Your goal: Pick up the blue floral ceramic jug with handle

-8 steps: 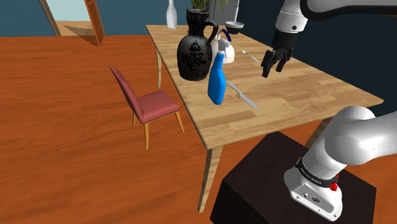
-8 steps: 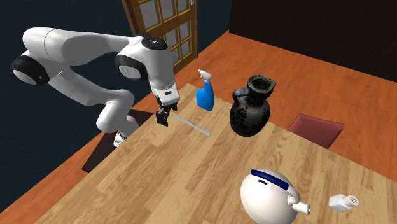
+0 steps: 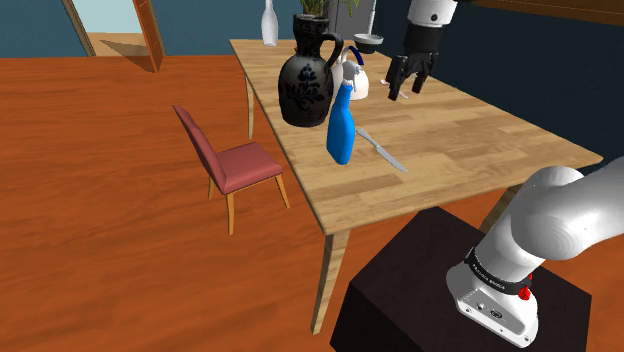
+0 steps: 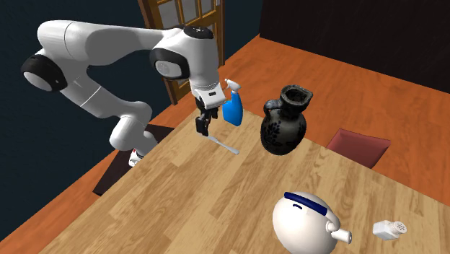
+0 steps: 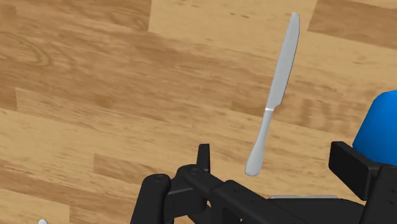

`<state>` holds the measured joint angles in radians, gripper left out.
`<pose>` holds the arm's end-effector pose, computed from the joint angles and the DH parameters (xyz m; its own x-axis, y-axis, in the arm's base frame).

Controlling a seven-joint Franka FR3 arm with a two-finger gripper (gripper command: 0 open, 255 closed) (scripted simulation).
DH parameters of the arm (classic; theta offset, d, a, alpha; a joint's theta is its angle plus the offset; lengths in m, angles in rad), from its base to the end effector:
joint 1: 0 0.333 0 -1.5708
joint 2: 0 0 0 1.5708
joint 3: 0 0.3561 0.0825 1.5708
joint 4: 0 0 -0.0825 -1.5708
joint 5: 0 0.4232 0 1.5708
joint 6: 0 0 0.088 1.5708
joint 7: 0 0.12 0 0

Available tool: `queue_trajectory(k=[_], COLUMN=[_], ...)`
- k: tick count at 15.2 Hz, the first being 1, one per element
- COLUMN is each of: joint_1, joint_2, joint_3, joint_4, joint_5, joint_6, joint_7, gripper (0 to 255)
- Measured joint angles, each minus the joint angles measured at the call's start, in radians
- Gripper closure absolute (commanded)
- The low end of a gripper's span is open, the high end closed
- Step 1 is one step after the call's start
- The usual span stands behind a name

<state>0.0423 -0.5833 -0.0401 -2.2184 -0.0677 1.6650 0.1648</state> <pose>0.3921 -0.0103 0.6134 0.9881 -0.1495 0.0365 -0.1510 -0.9877 0.0400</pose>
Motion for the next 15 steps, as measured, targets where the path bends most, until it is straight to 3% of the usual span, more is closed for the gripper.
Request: queue_trajectory(k=[7,15], joint_1=[0.012,0.026], joint_2=[0.236,0.524], joint_3=[0.031,0.061], joint_4=[0.294,0.734], joint_5=[0.008,-0.003], joint_6=[-0.03,-0.151], joint_7=[0.042,0.087], gripper=[0,0])
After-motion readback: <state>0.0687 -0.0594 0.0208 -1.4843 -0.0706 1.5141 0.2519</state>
